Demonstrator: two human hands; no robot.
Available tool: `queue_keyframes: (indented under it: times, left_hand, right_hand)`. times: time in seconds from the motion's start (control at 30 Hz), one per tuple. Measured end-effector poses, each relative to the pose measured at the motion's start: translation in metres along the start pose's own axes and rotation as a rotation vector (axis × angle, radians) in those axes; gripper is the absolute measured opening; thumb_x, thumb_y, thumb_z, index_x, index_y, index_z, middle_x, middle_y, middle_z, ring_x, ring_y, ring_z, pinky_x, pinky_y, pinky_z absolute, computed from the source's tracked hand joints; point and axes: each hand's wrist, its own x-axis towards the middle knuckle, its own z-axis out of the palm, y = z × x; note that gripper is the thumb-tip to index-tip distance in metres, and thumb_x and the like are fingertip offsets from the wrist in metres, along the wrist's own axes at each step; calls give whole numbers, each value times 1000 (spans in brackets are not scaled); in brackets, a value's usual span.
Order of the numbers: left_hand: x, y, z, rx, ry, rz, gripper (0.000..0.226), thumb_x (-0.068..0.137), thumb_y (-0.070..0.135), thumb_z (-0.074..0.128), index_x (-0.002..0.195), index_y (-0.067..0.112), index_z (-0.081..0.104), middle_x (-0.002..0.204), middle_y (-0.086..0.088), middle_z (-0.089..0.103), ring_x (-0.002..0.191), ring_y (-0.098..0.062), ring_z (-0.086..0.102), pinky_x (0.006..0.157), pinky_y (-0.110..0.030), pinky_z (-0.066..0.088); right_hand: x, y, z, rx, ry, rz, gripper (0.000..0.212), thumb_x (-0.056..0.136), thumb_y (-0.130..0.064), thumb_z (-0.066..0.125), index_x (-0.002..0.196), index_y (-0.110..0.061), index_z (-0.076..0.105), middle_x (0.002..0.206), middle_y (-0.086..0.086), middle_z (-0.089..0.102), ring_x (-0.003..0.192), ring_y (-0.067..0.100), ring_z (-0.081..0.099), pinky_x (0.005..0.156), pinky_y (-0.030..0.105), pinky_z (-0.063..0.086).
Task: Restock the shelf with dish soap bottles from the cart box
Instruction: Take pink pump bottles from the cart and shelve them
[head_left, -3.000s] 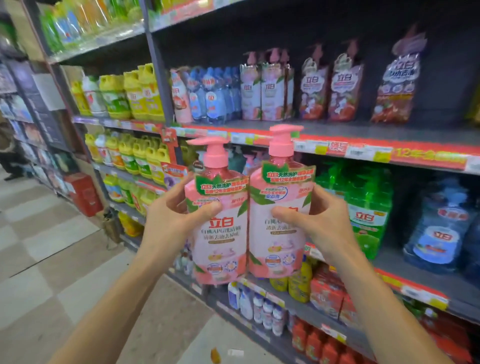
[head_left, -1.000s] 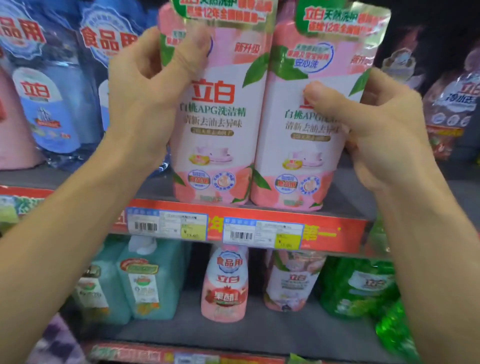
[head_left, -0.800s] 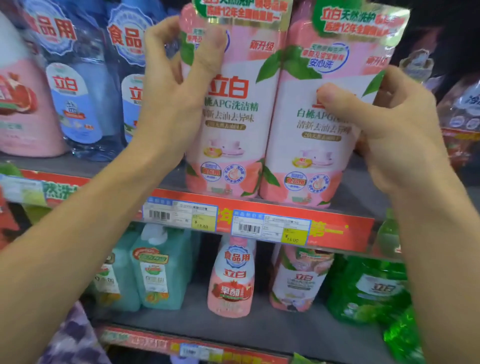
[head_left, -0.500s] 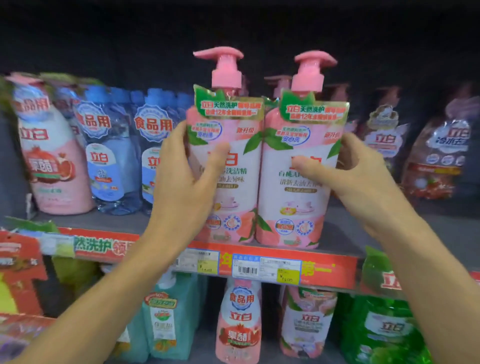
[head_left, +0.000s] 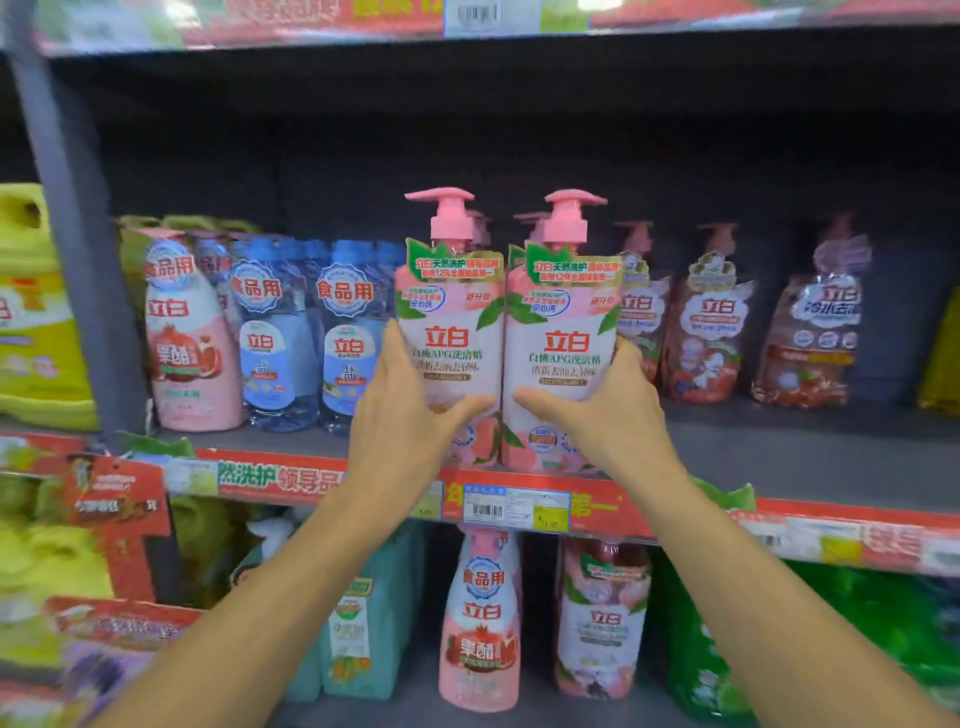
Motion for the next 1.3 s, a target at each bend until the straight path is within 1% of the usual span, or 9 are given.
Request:
queue_keyframes:
  times: [0.07, 0.13, 0.27, 0.4, 0.63, 0.83, 0.97, 1.1, 1.3]
  left_hand:
    - [0, 5, 1, 126, 14, 9, 106, 73, 53, 79, 151, 12, 20, 144, -5, 41, 132, -25, 41, 98, -43, 44]
    - [-3, 10, 3, 321, 60, 9, 111, 77, 56, 73, 154, 6, 11, 150, -13, 27, 136, -31, 31, 105, -45, 38]
    - [-16, 22, 7, 388, 75, 44, 97, 90, 48, 63, 156, 7, 5, 154, -13, 18, 134, -31, 28, 100, -40, 39]
    - [-19, 20, 9, 433, 39, 9, 91, 94, 47, 58, 156, 6, 5, 160, -12, 10, 140, -31, 24, 100, -40, 40]
    - [-10, 12, 14, 407, 14, 13, 91, 94, 43, 61, 155, 4, 5, 162, -12, 7, 145, -29, 21, 102, -43, 41]
    - [1, 6, 28, 496, -10, -7, 89, 96, 38, 60, 154, -1, 5, 160, -17, 9, 144, -33, 19, 109, -41, 37]
    - [15, 5, 36, 555, -14, -24, 83, 98, 25, 59, 151, -8, 5, 156, -22, 13, 139, -37, 24, 108, -38, 35]
    - [26, 5, 41, 597, -10, -38, 80, 98, 21, 58, 149, -12, 6, 153, -25, 15, 138, -38, 25, 113, -39, 26]
    - [40, -1, 49, 578, -35, -46, 85, 93, 18, 65, 148, -12, 8, 147, -24, 23, 131, -36, 30, 109, -38, 28]
  right_hand:
    - [1, -1, -1, -2, 9, -18, 75, 61, -49, 90, 118, -29, 46, 117, -10, 62, 110, 15, 62, 93, 43, 51]
    - [-1, 1, 0, -6, 27, -25, 73, 63, -48, 89, 119, -29, 47, 118, -10, 62, 106, 12, 60, 84, 36, 48]
    - [-7, -1, 2, 4, 48, -16, 72, 66, -48, 88, 122, -27, 48, 117, -11, 62, 95, 8, 55, 76, 30, 39]
    - [-8, -4, 0, -14, 11, 11, 73, 67, -47, 88, 119, -23, 44, 120, -6, 61, 103, 15, 59, 82, 36, 46]
    - [-5, -3, -2, -17, -10, 16, 74, 65, -47, 89, 118, -22, 43, 120, -4, 63, 110, 18, 63, 93, 45, 52]
    - [-4, 5, -4, 1, -39, 48, 74, 65, -44, 90, 117, -25, 42, 116, -8, 65, 106, 16, 65, 93, 47, 54]
    - [-1, 7, -3, 17, -29, 54, 77, 64, -43, 91, 121, -25, 42, 117, -8, 66, 106, 16, 66, 93, 48, 54]
    - [1, 7, -1, 19, -25, 49, 75, 65, -41, 91, 119, -26, 41, 116, -8, 65, 104, 15, 66, 92, 48, 56]
    - [3, 10, 1, 20, -15, 51, 71, 65, -40, 90, 116, -26, 42, 116, -9, 65, 104, 15, 66, 91, 49, 55]
